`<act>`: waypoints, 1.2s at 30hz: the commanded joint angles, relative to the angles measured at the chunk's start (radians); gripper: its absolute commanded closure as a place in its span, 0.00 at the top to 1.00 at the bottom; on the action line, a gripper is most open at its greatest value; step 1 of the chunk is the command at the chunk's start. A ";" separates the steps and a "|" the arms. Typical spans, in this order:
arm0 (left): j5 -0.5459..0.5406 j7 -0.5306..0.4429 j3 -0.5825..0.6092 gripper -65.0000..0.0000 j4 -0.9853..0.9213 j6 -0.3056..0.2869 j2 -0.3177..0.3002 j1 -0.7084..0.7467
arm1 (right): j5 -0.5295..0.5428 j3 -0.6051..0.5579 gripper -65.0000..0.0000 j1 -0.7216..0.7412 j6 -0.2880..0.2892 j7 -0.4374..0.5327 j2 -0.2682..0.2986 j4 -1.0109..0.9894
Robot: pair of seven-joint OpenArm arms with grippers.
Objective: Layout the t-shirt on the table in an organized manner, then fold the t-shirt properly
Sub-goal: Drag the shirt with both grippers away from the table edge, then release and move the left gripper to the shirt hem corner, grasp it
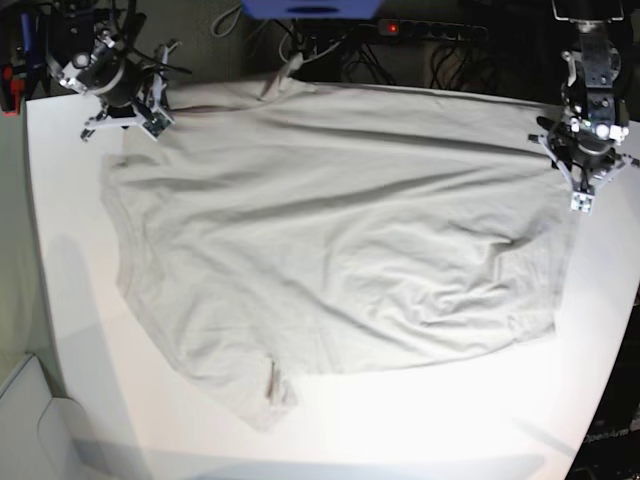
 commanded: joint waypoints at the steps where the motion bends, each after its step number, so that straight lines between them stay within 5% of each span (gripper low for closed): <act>1: -0.006 0.078 0.003 0.29 0.023 -0.022 -0.008 0.010 | -0.004 0.007 0.11 -0.008 0.005 -0.004 0.019 0.032; 16: -0.006 0.190 -0.055 0.29 0.256 -0.022 0.018 -0.082 | -0.006 0.048 0.11 0.133 0.005 -0.013 0.015 0.118; 23: 0.003 0.179 -0.046 0.29 0.083 -0.022 0.048 -0.330 | -0.004 0.045 0.11 0.241 0.005 -0.143 -0.050 0.118; 29: 0.003 0.174 -0.043 0.29 -0.196 -0.022 0.038 -0.631 | -0.004 0.045 0.11 0.235 0.005 -0.145 -0.057 0.118; 36: 0.003 -0.068 0.115 0.29 -0.563 -0.014 0.047 -0.859 | -0.004 0.046 0.11 0.232 0.005 -0.151 -0.057 0.118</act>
